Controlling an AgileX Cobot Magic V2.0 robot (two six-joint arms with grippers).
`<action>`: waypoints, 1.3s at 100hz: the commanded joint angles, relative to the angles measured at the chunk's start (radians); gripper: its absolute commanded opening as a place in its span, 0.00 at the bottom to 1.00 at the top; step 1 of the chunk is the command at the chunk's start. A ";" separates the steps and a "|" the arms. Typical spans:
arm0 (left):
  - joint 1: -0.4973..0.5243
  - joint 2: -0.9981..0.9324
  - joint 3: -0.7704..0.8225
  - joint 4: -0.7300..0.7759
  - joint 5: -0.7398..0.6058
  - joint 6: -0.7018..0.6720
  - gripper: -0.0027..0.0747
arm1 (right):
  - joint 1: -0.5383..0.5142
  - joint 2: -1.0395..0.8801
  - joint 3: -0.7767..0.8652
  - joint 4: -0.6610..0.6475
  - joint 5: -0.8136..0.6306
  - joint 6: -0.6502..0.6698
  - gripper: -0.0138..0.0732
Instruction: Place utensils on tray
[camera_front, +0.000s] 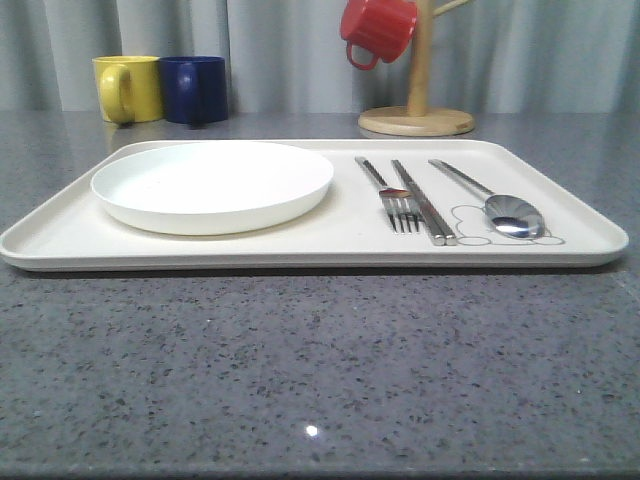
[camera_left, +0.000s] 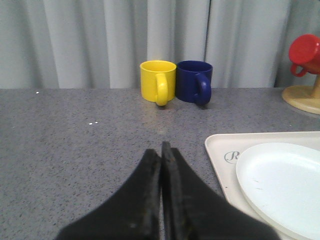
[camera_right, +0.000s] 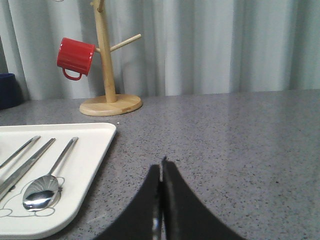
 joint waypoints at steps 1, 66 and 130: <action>-0.013 -0.038 0.011 0.169 -0.105 -0.192 0.01 | -0.003 -0.019 0.003 -0.014 -0.091 -0.011 0.08; -0.013 -0.497 0.457 0.226 -0.234 -0.199 0.01 | -0.003 -0.019 0.003 -0.014 -0.091 -0.011 0.08; 0.046 -0.495 0.503 0.227 -0.282 -0.199 0.01 | -0.003 -0.019 0.003 -0.014 -0.089 -0.011 0.08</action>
